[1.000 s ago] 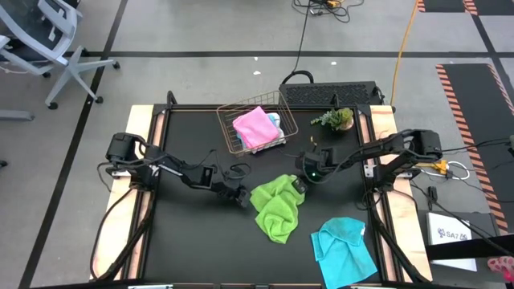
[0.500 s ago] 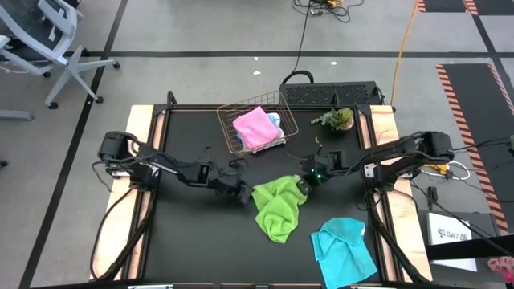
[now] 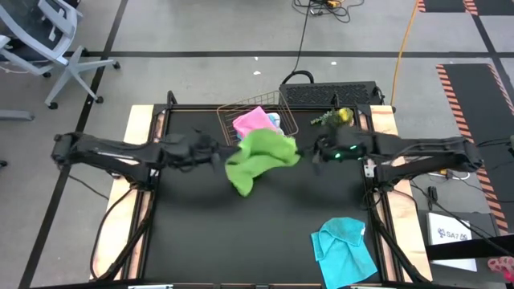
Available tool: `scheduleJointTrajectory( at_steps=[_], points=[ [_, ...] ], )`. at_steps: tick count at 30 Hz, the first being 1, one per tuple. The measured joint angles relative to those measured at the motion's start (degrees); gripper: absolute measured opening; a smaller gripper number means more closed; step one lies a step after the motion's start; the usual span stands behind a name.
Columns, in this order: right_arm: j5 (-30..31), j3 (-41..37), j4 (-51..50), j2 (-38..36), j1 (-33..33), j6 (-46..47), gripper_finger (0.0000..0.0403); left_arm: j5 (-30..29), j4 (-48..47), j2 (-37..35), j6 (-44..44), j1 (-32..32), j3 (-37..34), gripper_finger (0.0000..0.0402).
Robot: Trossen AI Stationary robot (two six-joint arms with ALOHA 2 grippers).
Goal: Fold microfiber towels
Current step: Fold the green microfiber cloth
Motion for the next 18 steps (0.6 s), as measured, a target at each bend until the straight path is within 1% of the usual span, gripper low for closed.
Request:
scheduleJointTrajectory(
  at_steps=[2, 4, 6, 9, 12, 15, 18],
  points=[
    [0.8, 0.6, 2.5, -1.7, -0.4, -0.3, 0.0000, -0.1, -0.7, -3.4, 1.5, 0.8, -0.1, 0.0001],
    [0.6, 0.5, 2.6, -2.4, -0.2, -0.1, 0.0000, -0.4, -0.2, -5.6, 2.2, 0.9, 0.0, 0.0001],
    [-1.4, 0.4, 2.7, -2.5, 0.6, 0.3, 0.0000, 0.1, -1.3, -7.2, 2.8, 0.3, -0.1, 0.0001],
    [-3.8, 0.4, 4.4, -2.5, 2.1, 1.0, 0.0000, 0.6, -1.8, -8.1, 3.2, -0.9, -0.1, 0.0001],
    [-5.4, 0.4, 7.2, -2.1, 2.9, 0.9, 0.0000, 2.8, -1.4, -8.6, 3.0, -1.4, 0.0, 0.0001],
    [-6.2, 0.4, 11.2, -2.2, 2.9, 0.7, 0.0000, 4.6, -3.0, -9.2, 1.0, -1.6, -0.1, 0.0001],
    [-8.2, 0.4, 11.7, -2.6, 2.7, -0.7, 0.0000, 7.3, -3.1, -9.5, 0.1, -1.6, -0.1, 0.0001]
  ],
)
